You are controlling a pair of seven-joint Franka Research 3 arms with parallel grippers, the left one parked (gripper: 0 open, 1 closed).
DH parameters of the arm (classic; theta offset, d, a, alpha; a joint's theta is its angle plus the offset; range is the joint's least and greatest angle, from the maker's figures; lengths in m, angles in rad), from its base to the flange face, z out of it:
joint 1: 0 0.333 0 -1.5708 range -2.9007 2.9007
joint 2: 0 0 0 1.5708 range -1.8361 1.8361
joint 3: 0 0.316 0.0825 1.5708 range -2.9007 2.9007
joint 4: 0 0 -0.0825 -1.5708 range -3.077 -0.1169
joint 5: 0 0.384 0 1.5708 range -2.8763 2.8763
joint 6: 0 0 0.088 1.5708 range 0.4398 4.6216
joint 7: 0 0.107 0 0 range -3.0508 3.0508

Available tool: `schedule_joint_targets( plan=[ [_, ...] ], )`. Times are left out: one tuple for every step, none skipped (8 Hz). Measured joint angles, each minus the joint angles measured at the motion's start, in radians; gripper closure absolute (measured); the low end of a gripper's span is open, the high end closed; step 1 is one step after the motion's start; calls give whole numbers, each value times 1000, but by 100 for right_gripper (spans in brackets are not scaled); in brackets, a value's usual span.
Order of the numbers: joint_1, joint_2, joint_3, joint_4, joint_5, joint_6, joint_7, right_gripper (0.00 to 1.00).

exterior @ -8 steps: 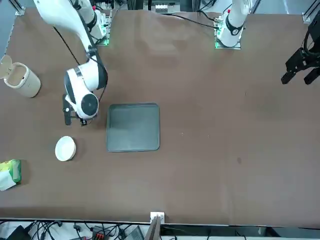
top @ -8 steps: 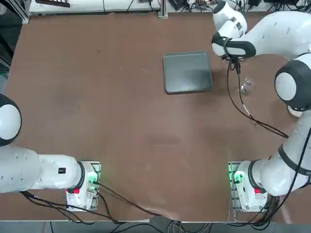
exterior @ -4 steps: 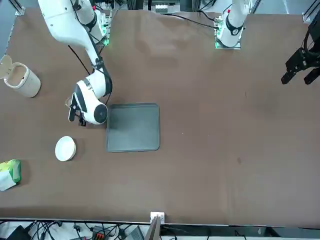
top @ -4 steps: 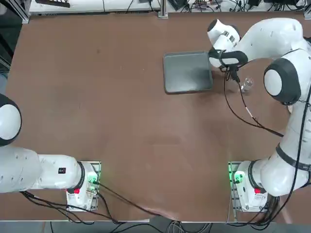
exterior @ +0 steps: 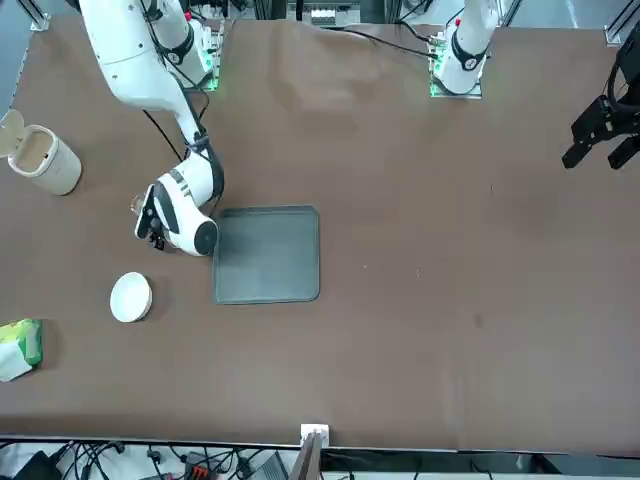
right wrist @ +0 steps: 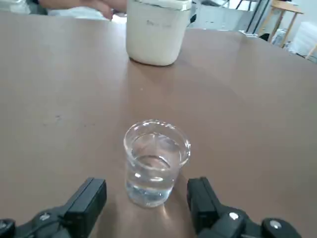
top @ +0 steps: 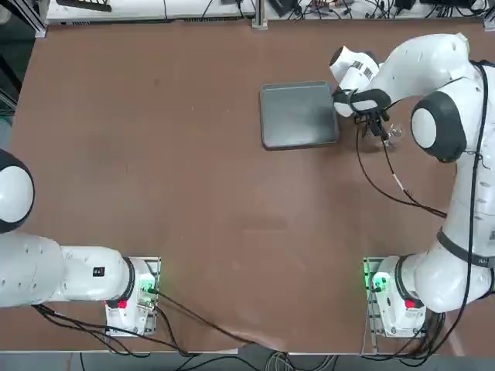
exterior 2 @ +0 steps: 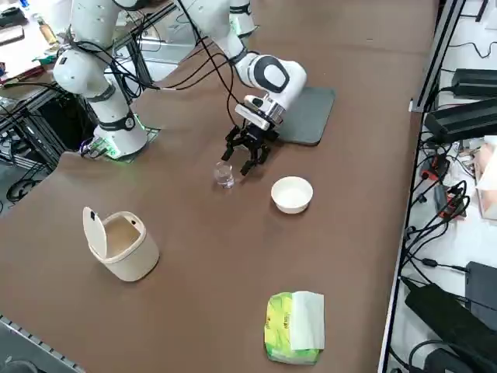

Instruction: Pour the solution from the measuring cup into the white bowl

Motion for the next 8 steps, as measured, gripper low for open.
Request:
schedule_joint_targets(
  plan=[
    [-1, 16, -3, 0, 0, -13, 16, 0],
    [-2, 33, -7, 1, 0, -25, 28, 0],
    [-2, 47, -10, 2, -1, -29, 40, 0],
    [-2, 53, -12, 4, -2, -32, 57, 0],
    [-2, 56, -13, 7, -2, -34, 72, 0],
    [-2, 57, -17, 7, -2, -36, 85, 0],
    [-2, 57, -22, 7, -5, -38, 94, 0],
    [-2, 58, -27, 7, -9, -38, 102, 0]
  ],
)
